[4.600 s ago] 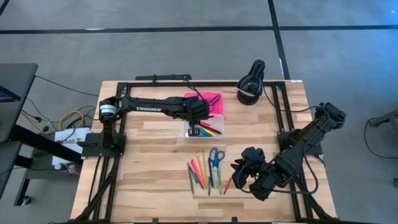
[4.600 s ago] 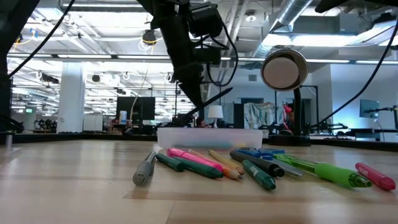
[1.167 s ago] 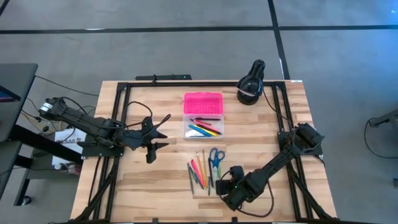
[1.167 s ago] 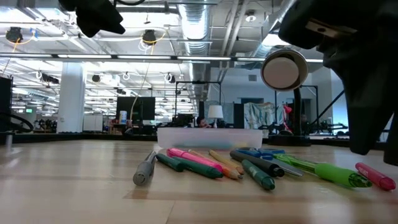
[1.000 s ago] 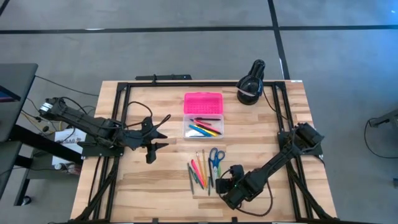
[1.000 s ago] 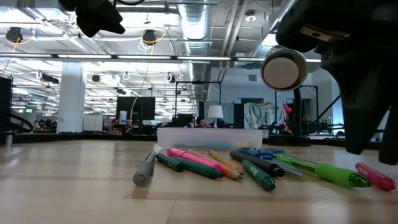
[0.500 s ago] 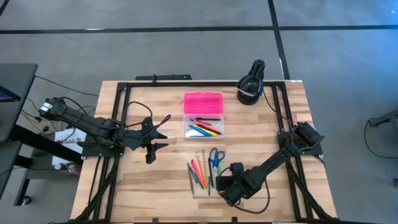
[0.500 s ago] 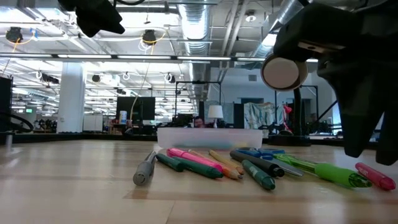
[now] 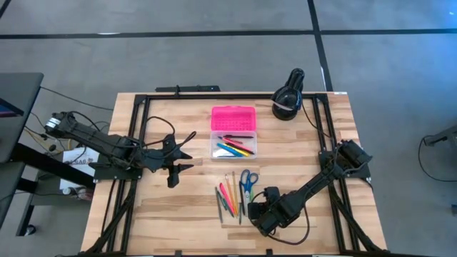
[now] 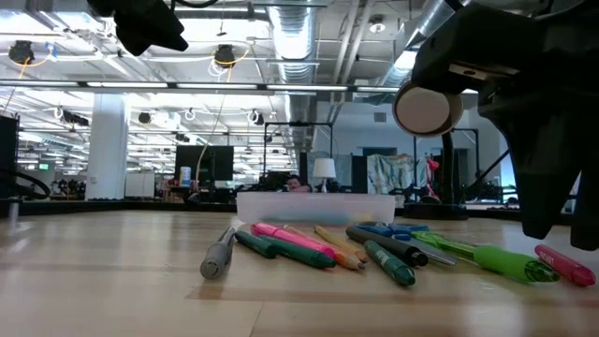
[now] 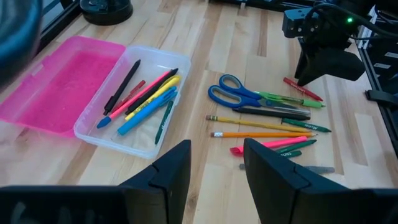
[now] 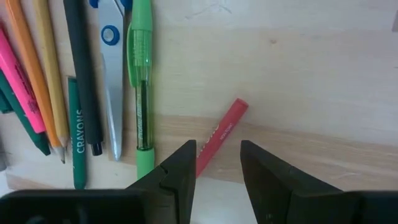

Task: Pick & place school supplies into a supply box
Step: Put the red crayon into the pink supply box

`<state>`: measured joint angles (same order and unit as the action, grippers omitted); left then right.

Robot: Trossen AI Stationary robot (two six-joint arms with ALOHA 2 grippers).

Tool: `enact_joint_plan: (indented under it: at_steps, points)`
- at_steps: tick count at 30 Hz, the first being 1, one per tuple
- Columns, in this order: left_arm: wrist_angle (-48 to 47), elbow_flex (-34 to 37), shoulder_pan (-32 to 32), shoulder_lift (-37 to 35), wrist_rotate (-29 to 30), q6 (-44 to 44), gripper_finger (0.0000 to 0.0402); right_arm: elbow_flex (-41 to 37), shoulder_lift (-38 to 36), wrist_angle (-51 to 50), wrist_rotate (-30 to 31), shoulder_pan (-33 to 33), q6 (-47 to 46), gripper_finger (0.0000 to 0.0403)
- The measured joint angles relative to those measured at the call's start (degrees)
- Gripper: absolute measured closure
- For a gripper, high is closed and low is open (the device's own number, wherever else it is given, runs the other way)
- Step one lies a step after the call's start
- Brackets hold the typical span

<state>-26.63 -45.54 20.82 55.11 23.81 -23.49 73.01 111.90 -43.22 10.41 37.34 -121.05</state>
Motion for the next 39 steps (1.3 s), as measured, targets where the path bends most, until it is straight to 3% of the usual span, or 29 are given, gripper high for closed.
enact_joint_plan:
  at_steps: [14, 39]
  points:
    - [-0.05, -0.02, 0.0, 0.02, -0.51, -0.02, 0.0261, 0.11, 3.2, 2.92, -1.75, -0.38, -0.02, 0.0285]
    - [0.63, -0.02, 0.0, 0.02, -0.41, -1.78, 0.0261, 2.4, 3.67, -1.57, -8.73, -0.59, 5.34, 0.029]
